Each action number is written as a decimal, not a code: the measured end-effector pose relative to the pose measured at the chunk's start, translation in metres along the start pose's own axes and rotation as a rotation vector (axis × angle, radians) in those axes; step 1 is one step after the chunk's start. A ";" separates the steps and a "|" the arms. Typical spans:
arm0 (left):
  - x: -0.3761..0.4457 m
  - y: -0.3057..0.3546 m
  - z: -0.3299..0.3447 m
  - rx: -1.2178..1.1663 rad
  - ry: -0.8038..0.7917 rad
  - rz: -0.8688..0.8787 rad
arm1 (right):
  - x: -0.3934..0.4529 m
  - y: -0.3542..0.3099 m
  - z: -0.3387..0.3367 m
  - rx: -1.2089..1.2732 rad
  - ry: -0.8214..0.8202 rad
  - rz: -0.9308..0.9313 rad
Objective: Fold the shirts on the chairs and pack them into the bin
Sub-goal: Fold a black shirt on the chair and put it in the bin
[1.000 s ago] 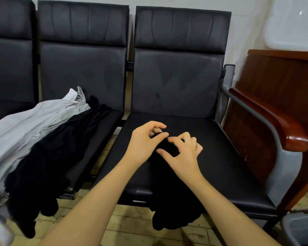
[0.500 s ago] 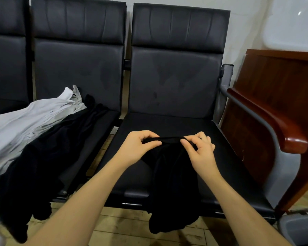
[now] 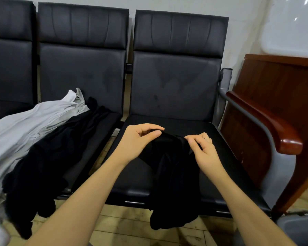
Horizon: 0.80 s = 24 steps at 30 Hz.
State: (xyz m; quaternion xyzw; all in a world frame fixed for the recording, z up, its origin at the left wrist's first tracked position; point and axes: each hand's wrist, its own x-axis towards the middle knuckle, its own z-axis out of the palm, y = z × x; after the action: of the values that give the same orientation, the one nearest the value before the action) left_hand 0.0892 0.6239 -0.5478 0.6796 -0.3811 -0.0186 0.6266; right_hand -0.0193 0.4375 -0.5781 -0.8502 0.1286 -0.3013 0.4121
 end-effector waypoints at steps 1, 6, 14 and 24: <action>0.000 0.003 0.000 -0.005 0.013 0.004 | -0.001 -0.001 -0.003 0.016 -0.036 0.002; -0.004 0.010 -0.005 0.056 0.043 0.009 | -0.011 -0.002 -0.020 0.016 -0.175 -0.086; -0.009 0.019 -0.005 0.106 0.084 -0.058 | -0.020 -0.004 -0.041 0.113 -0.064 -0.085; 0.005 0.047 -0.007 0.387 0.131 0.113 | -0.011 -0.045 -0.067 -0.030 0.091 -0.265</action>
State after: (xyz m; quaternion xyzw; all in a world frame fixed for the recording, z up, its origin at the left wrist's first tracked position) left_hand 0.0726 0.6309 -0.5033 0.7645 -0.3736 0.1343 0.5079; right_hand -0.0705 0.4294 -0.5157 -0.8513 0.0384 -0.3894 0.3496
